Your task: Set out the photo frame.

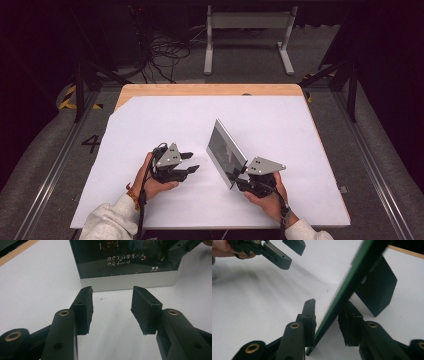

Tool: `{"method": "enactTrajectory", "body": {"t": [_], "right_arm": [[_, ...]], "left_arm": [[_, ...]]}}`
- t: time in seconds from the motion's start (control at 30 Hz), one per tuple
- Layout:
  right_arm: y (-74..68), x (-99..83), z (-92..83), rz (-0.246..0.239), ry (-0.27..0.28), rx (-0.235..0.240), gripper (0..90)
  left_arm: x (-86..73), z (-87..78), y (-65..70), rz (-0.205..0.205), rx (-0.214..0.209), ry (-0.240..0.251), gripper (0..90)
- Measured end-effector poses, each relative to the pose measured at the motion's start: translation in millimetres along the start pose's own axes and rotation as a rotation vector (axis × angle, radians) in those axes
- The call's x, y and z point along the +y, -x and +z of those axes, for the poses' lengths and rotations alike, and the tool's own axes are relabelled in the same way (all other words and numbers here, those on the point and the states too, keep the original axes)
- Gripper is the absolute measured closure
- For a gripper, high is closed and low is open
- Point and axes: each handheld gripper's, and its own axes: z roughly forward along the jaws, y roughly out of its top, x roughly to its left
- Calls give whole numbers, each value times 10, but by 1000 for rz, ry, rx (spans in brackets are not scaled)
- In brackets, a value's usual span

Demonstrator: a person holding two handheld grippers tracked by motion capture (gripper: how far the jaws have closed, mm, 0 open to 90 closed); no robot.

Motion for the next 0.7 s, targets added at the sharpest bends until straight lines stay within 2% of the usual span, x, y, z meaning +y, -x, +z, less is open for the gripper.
{"method": "enactTrajectory", "body": {"t": [0.2, 0.3, 0.53, 0.7], "right_arm": [[34, 1, -16, -3, -10, 20, 692], [64, 4, -35, 1, -20, 31, 710], [144, 0, -78, -1, -37, 47, 741], [148, -1, -83, -5, -39, 43, 739]], "left_arm": [[8, 61, -21, -9, 0, -8, 456], [33, 130, -31, -16, 10, -17, 386], [99, 265, -53, -33, -3, -15, 273], [146, 358, -84, -40, -9, -22, 244]]}}
